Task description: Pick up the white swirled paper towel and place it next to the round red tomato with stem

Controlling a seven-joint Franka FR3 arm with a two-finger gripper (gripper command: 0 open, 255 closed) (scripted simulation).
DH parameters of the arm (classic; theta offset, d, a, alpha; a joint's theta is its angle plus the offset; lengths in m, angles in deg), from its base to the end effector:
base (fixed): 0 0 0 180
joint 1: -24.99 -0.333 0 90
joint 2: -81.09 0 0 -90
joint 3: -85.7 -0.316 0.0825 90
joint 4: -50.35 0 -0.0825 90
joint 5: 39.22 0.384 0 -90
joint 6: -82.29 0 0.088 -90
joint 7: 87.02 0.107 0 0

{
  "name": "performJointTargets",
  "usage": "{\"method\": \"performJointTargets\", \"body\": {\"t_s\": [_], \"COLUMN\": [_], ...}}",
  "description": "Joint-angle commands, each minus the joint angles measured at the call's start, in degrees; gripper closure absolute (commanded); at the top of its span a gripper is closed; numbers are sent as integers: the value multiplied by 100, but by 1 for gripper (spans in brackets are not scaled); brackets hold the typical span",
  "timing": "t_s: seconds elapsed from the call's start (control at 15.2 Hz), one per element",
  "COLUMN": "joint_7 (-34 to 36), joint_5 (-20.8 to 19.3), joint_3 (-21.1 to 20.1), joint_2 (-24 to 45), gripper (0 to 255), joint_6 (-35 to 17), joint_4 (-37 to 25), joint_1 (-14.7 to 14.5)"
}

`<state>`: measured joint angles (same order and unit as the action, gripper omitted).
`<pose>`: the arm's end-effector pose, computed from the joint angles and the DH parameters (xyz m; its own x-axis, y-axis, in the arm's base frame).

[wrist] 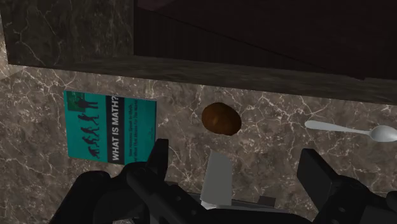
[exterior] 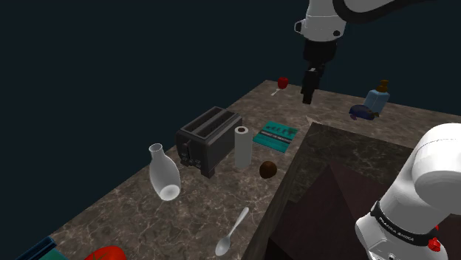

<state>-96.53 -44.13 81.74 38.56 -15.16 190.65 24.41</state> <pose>0.3258 0.0217 0.5441 0.9718 0.2341 -0.0293 0.2360 -0.9633 0.1281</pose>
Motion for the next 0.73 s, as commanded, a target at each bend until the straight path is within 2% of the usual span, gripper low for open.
{"method": "performJointTargets", "body": {"t_s": [0.0, 0.66], "joint_7": [0, 40], "joint_5": [0, 104], "joint_3": [0, 14], "joint_2": [0, 2082], "gripper": [0, 0], "joint_6": [0, -1675], "joint_4": [0, -381], "joint_1": [0, -8]}}
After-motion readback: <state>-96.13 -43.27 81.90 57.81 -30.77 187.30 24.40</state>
